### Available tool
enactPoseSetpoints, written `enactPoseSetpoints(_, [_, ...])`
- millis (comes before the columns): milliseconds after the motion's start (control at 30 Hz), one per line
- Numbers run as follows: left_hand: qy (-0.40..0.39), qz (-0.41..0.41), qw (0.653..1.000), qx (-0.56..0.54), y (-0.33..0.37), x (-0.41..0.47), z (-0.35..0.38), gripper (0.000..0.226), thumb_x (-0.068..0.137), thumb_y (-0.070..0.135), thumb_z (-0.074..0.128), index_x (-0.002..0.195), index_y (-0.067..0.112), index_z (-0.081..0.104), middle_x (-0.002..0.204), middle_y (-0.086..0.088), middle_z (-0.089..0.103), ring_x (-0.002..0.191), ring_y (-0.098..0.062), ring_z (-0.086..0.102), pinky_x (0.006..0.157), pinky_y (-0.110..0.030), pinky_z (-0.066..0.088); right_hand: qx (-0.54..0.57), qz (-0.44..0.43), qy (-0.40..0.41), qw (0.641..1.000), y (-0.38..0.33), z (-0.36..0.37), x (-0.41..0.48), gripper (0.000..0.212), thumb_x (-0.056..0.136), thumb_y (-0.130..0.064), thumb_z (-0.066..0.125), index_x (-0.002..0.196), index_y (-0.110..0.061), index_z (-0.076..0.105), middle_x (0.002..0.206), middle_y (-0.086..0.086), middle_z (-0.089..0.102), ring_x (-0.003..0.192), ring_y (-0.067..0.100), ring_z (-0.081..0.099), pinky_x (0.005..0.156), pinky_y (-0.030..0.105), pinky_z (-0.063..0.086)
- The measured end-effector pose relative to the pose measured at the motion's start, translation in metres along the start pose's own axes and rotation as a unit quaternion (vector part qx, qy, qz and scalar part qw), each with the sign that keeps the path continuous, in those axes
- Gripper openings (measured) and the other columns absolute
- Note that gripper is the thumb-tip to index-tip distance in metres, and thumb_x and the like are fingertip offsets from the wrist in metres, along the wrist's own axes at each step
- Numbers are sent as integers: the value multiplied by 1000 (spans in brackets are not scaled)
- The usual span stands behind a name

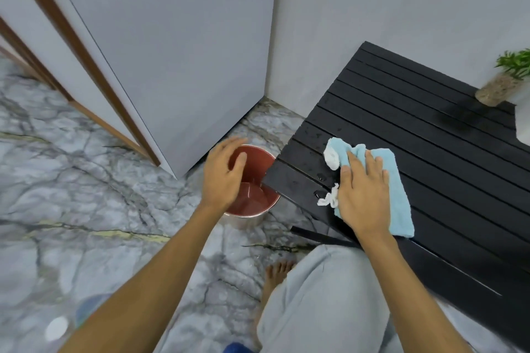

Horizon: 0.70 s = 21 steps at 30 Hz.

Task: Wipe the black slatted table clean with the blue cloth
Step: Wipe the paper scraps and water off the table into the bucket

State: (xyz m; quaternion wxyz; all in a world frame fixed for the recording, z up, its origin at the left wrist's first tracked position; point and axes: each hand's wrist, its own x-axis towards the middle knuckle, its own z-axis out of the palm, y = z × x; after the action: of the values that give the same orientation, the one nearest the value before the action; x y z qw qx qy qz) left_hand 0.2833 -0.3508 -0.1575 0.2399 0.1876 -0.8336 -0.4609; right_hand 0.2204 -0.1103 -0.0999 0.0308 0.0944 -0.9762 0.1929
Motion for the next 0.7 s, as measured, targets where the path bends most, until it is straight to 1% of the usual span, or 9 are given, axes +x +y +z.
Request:
enactPoseSetpoints(33, [14, -22, 1000, 7, -17, -2, -3, 31, 93, 27, 49, 120, 24, 64, 126, 6, 61, 121, -13, 51, 105, -36, 38, -1, -4, -1, 1000, -4, 2, 1, 45, 100, -29, 27, 141, -16, 40, 153, 16, 29, 143, 36, 17, 116, 47, 11])
enactPoseSetpoints(133, [39, -69, 996, 32, -63, -8, -6, 31, 92, 22, 50, 121, 25, 60, 123, 5, 60, 118, -13, 50, 103, -30, 36, 9, -8, -9, 1000, -11, 5, 2, 45, 100, -30, 26, 142, -18, 38, 154, 14, 28, 144, 34, 15, 117, 46, 9])
enactPoseSetpoints(233, [42, -116, 991, 49, -102, -8, 1, 32, 92, 23, 50, 123, 26, 59, 124, 7, 57, 120, -14, 48, 103, -32, 36, 19, -15, -8, 1000, -15, 5, 3, 46, 100, -31, 24, 142, -19, 38, 155, 12, 27, 145, 32, 14, 117, 45, 9])
enactPoseSetpoints(300, [33, -136, 989, 57, -123, -6, 10, 35, 92, 29, 47, 125, 25, 57, 126, 3, 57, 122, -17, 47, 104, -36, 36, 23, -17, -8, 1000, -19, 7, 3, 47, 100, -33, 23, 142, -19, 39, 155, 10, 26, 145, 31, 14, 118, 45, 10])
enactPoseSetpoints(367, [26, -145, 987, 57, -135, -4, 20, 39, 93, 31, 46, 131, 22, 55, 133, -2, 53, 127, -19, 44, 107, -39, 34, 24, -23, -5, 999, -24, 9, 4, 52, 96, -37, 20, 142, -20, 38, 155, 9, 27, 145, 30, 14, 118, 44, 10])
enactPoseSetpoints(433, [26, -149, 987, 52, -142, -4, 29, 39, 97, 27, 46, 134, 20, 53, 139, -5, 48, 131, -19, 41, 110, -36, 30, 29, -29, -6, 999, -29, 11, 5, 54, 94, -38, 20, 142, -20, 39, 155, 9, 27, 145, 28, 14, 118, 42, 10])
enactPoseSetpoints(567, [52, -129, 989, 45, -154, -6, 41, 41, 97, 27, 43, 135, 16, 51, 141, -7, 48, 134, -20, 39, 111, -38, 31, 41, -36, -11, 998, -37, 16, 7, 48, 98, -34, 23, 141, -20, 39, 156, 5, 26, 146, 23, 13, 118, 40, 9])
enactPoseSetpoints(633, [69, -126, 989, 36, -157, -7, 43, 40, 99, 27, 42, 137, 17, 48, 141, -4, 48, 133, -16, 39, 111, -33, 31, 48, -42, -11, 998, -44, 18, 9, 45, 99, -30, 26, 140, -19, 41, 155, 5, 27, 145, 23, 15, 118, 41, 12])
enactPoseSetpoints(700, [74, -130, 988, 32, -158, -7, 43, 41, 100, 27, 42, 139, 17, 47, 141, -3, 48, 132, -14, 40, 110, -30, 30, 57, -45, -10, 997, -52, 22, 11, 42, 99, -25, 30, 137, -16, 44, 153, 6, 31, 144, 25, 21, 117, 47, 19])
